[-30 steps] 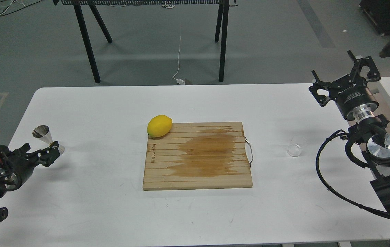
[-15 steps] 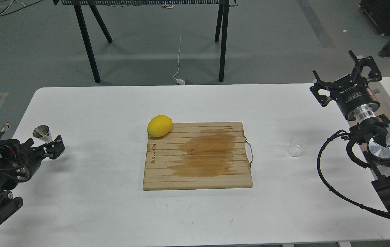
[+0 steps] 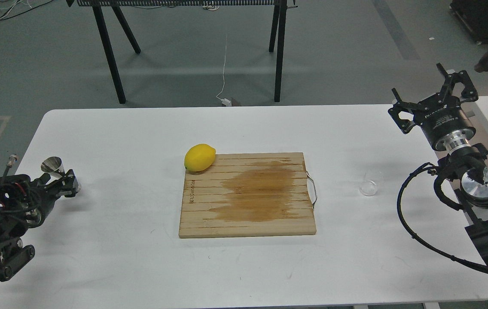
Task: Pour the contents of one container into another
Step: 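Close the left gripper around the metal jigger, then lift the jigger with the left gripper and carry it over the board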
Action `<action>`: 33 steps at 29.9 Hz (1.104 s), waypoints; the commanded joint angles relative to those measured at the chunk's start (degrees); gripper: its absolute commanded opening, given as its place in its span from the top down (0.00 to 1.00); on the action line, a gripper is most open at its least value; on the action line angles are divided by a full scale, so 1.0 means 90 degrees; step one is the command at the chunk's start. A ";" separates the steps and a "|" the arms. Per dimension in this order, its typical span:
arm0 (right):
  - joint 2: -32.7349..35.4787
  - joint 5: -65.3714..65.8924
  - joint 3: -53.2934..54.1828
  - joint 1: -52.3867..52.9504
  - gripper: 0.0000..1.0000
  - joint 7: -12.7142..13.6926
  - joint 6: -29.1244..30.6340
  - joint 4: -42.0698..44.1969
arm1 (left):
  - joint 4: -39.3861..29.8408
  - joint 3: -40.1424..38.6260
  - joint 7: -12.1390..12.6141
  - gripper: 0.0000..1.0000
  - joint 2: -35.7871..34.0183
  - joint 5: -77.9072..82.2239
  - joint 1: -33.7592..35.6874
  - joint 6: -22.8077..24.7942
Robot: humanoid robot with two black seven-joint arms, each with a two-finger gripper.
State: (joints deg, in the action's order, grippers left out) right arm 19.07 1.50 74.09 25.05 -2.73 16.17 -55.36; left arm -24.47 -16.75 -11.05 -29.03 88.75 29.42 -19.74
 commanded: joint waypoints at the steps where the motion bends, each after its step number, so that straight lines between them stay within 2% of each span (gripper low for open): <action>1: 0.0000 0.0000 0.0000 0.0000 0.01 0.0000 0.0000 -0.0010 | 0.0082 0.0044 0.0007 0.71 0.0032 0.0031 0.0002 -0.0004; 2: 0.0000 0.0000 0.0000 0.0000 0.01 0.0000 0.0000 -0.0011 | 0.0092 0.0044 0.0007 0.87 0.0032 0.0021 0.0012 -0.0004; 3: 0.0000 0.0000 0.0000 0.0000 0.01 0.0000 0.0000 -0.0011 | 0.0102 0.0044 -0.0002 0.94 0.0032 0.0012 0.0012 -0.0004; 10: 0.0020 0.0000 0.0000 0.0039 0.01 0.0010 0.0009 -0.0001 | 0.0034 0.0025 -0.0002 1.00 0.0051 0.0031 0.0041 -0.0130; 17: 0.0020 0.0000 -0.0010 0.0049 0.01 0.0010 0.0000 -0.0011 | -0.0336 0.0015 -0.0100 1.00 -0.0075 0.0021 0.0061 -0.0765; 22: 0.0020 -0.0010 0.0000 0.0059 0.01 0.0020 -0.0010 -0.0030 | -0.1429 -0.0053 -0.0100 1.00 -0.0836 0.0021 0.0382 -0.0912; 28: 0.0088 0.0000 0.0000 0.0166 0.01 0.0069 -0.0030 0.0048 | -0.3176 -0.0034 0.0007 1.00 -0.1803 0.0041 0.1027 -0.0854; 30: 0.0137 0.0000 0.0000 0.0176 0.01 0.0069 -0.0030 0.0058 | -0.3869 -0.0005 0.0134 1.00 -0.2086 0.0041 0.1242 -0.0776; 33: 0.0205 0.0000 0.0000 0.0176 0.01 0.0069 -0.0039 0.0058 | -0.4895 0.0015 0.0465 1.00 -0.2380 0.0177 0.1612 -0.0387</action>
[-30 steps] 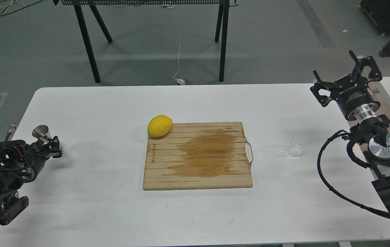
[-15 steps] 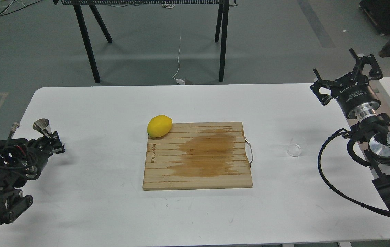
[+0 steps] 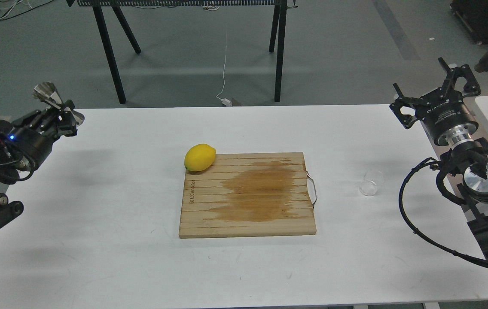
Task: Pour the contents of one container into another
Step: 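Lift the jigger with the left gripper and carry it over the board, then lower the jigger onto the board beside the lemon and release it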
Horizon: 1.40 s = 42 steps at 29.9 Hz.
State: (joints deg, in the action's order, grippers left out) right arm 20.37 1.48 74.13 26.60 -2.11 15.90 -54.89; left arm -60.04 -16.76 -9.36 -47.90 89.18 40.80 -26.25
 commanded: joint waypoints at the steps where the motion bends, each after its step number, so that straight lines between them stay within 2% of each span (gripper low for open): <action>1: 0.0090 0.0001 -0.0004 0.0014 0.01 0.0000 -0.0009 0.0014 | -0.1159 0.0016 0.0346 1.00 -0.0292 0.0323 0.0495 0.0503; 5: 0.0226 0.0001 0.0006 0.0014 0.01 0.0000 0.0000 0.0131 | -0.1619 -0.0003 0.0522 1.00 -0.0157 0.1251 0.0974 0.1108; 9: 0.0227 0.0001 0.0074 0.0014 0.01 0.0000 -0.0048 0.0161 | -0.1835 0.0006 0.0746 1.00 0.0565 0.1827 0.1111 0.1559; 11: 0.0227 -0.0009 0.0074 0.0014 0.01 0.0000 -0.0048 0.0219 | -0.1806 0.0006 0.0844 1.00 0.0994 0.2257 0.1111 0.1734; 17: 0.0227 -0.0009 0.0133 0.0014 0.01 -0.0029 -0.0029 0.0766 | -0.1465 0.0055 0.0893 0.99 0.2381 0.3409 0.1004 0.2262; 20: 0.0266 -0.0018 0.0240 0.0004 0.01 -0.0010 0.0010 0.0874 | -0.1162 0.0094 0.0903 0.99 0.2841 0.3625 0.0965 0.2545; 27: 0.0266 -0.0018 0.0289 0.0004 0.01 0.0000 0.0030 0.0972 | -0.0391 0.0162 0.0884 0.99 0.3662 0.3980 0.0828 0.2721; 32: 0.0266 -0.0018 0.0279 0.0004 0.01 0.0000 0.0030 0.0962 | -0.0205 0.0738 0.0844 0.99 0.4033 0.3980 0.0819 0.2731; 42: 0.0266 -0.0018 0.0211 0.0004 0.01 0.0000 0.0030 0.0952 | 0.0371 0.0798 0.0776 0.99 0.4765 0.3980 0.0448 0.2615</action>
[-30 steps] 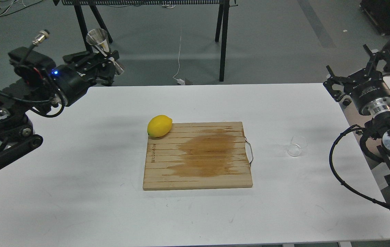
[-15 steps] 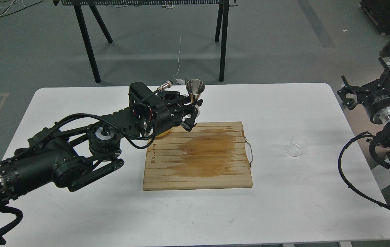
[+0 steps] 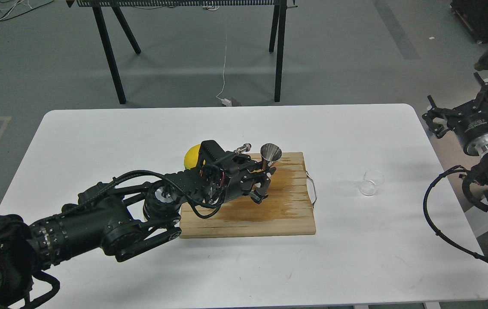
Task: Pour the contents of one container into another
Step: 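Lower the jigger onto the board beside the lemon and release it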
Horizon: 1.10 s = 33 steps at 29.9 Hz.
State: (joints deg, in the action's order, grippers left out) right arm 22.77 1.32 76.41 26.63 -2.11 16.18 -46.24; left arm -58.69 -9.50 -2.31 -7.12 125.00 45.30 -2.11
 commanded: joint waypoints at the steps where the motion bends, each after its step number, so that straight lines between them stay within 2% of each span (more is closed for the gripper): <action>1: -0.0001 0.0000 -0.0043 0.0000 0.01 0.0000 0.0000 -0.0008 | 0.0280 -0.0009 -0.0007 0.99 0.0312 0.0000 -0.0052 -0.0097; 9: -0.0001 0.0000 -0.0062 0.0010 0.01 0.0000 -0.0010 -0.0008 | 0.0837 0.0001 -0.0066 0.98 0.0771 0.0000 -0.0140 -0.0263; 15: -0.0001 0.0010 -0.0062 0.0010 0.01 0.0000 -0.0010 0.0002 | 0.1422 0.0010 -0.0144 0.97 0.0791 0.0000 -0.0150 -0.0400; 22: -0.0001 0.0010 -0.0062 0.0010 0.01 0.0000 -0.0010 0.0002 | 0.1550 0.0010 -0.0222 0.92 0.0791 0.0000 -0.0150 -0.0449; 26: -0.0001 0.0010 -0.0062 0.0020 0.01 -0.0010 -0.0010 -0.0008 | 0.1580 0.0010 -0.0222 0.80 0.0791 0.0000 -0.0160 -0.0459; 28: -0.0001 0.0010 -0.0072 0.0020 0.01 -0.0010 -0.0020 0.0002 | 0.1580 0.0010 -0.0232 0.64 0.0791 0.0000 -0.0189 -0.0459; 33: -0.0010 0.0010 -0.0072 0.0010 0.01 -0.0020 -0.0049 -0.0018 | 0.1580 0.0001 -0.0242 0.47 0.0791 0.0000 -0.0218 -0.0459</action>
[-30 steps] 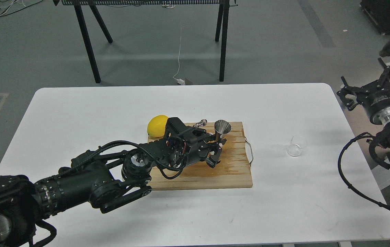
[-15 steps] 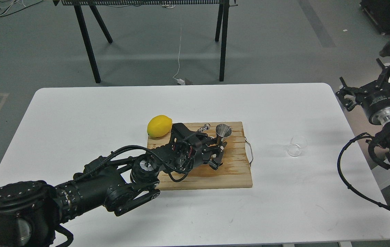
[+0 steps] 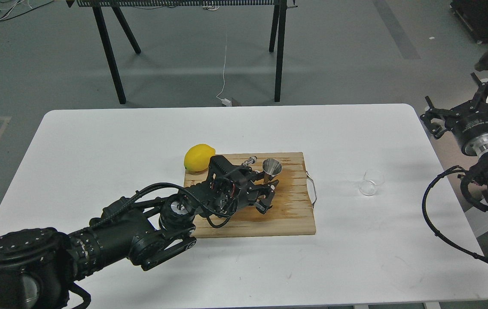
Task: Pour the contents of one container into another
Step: 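Lower the jigger onto the board beside the lemon and release it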
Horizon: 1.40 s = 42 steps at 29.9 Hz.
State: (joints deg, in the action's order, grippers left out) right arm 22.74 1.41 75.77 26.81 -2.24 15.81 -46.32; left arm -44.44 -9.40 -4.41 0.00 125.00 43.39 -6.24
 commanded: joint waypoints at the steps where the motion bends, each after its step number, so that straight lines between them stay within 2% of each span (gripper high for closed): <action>1: -0.0017 0.0000 -0.0001 -0.0010 0.01 -0.0005 -0.0008 -0.0020 | -0.0003 -0.0010 -0.0008 0.44 0.0000 0.0000 -0.0006 0.0000; 6: -0.0017 0.0000 -0.0001 0.0000 0.01 -0.0005 -0.0008 -0.0020 | -0.0023 -0.0020 -0.0008 0.21 0.0000 0.0000 0.0004 -0.0009; 11: -0.0017 0.0000 -0.0001 0.0009 0.01 -0.0005 -0.0018 -0.0030 | -0.0081 -0.0010 -0.0047 0.06 0.0000 0.0000 -0.0006 0.0010; 18: -0.0007 0.0000 -0.0011 0.0009 0.01 -0.0005 -0.0008 -0.0030 | -0.0110 -0.0049 -0.0057 0.03 -0.0029 0.0000 0.0023 0.0010; 32: -0.0017 0.0000 -0.0011 0.0009 0.01 -0.0005 0.0002 -0.0039 | -0.0589 -0.0049 -0.0135 0.03 -0.1113 0.0000 -0.0152 -0.0009; 38: -0.0017 -0.0010 -0.0011 0.0009 0.01 -0.0005 0.0002 -0.0039 | -0.1086 -0.0088 -0.0125 0.03 -0.1493 0.0000 -0.0406 -0.0019; 42: -0.0007 -0.0010 -0.0011 0.0019 0.01 -0.0005 0.0011 -0.0030 | -0.1545 -0.0224 -0.0125 0.03 -0.2107 0.0000 -0.0416 -0.0029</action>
State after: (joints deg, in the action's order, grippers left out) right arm 22.59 1.40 75.67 26.87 -2.29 15.83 -46.69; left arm -55.37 -10.33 -5.58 -14.89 125.00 39.81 -6.46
